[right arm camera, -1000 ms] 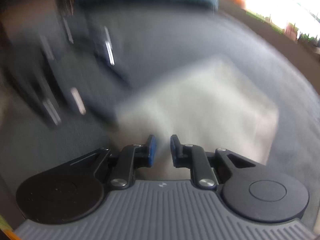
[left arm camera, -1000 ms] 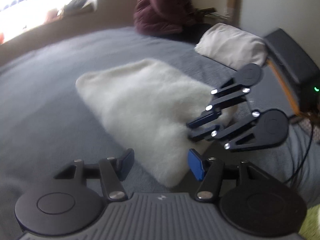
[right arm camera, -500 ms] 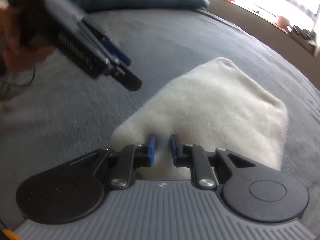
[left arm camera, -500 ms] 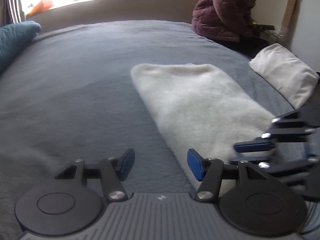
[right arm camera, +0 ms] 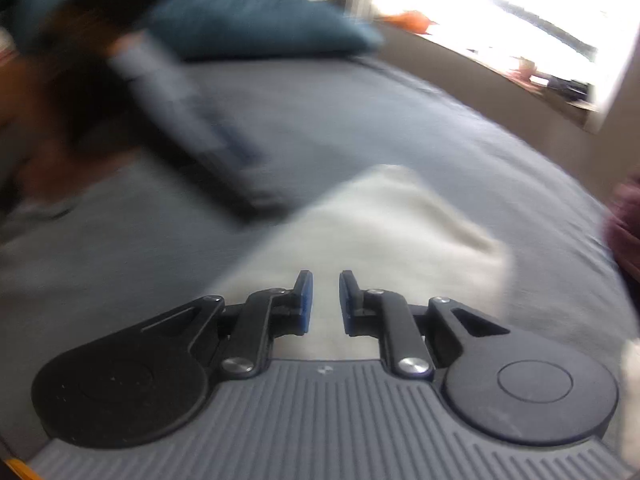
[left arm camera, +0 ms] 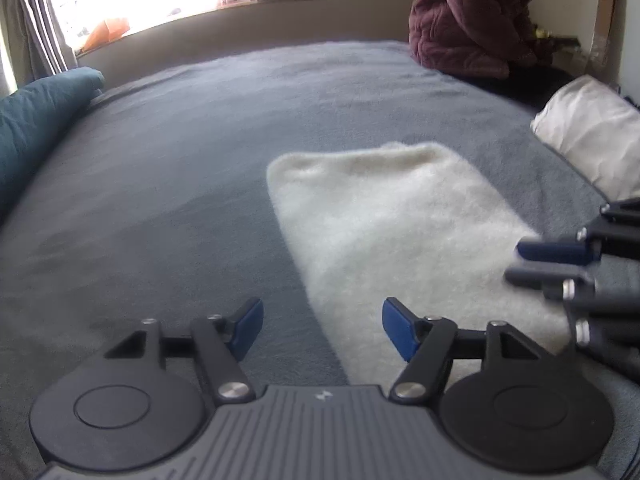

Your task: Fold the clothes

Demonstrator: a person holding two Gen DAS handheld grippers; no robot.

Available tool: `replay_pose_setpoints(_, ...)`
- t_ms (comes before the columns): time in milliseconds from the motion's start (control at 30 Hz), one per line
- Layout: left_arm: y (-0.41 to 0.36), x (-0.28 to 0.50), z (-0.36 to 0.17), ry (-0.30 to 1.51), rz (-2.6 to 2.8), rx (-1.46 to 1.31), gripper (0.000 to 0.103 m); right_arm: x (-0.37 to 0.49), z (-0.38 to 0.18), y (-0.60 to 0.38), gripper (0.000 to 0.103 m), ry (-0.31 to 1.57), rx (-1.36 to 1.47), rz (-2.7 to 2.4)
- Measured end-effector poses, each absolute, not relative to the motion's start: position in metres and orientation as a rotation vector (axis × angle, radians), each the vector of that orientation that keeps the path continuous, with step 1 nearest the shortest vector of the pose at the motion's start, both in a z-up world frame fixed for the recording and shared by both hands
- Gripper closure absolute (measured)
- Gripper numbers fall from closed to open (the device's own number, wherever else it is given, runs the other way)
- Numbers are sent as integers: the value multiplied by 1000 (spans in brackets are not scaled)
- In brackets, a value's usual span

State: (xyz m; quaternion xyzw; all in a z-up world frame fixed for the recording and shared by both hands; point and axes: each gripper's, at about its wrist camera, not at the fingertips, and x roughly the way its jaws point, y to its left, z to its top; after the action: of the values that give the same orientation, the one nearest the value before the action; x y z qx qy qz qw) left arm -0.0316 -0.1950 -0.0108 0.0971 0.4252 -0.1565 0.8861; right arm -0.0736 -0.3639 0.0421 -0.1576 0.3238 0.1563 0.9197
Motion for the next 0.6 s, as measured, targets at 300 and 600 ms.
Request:
replay_pose_setpoints(300, -214, -33, -24, 920, -284, 243, 34, -61, 39, -403, 91, 715, -128, 222)
replay_pose_setpoints(600, -227, -22, -17, 891, -238, 249, 34, -22, 22, -407, 90, 767, -174, 189)
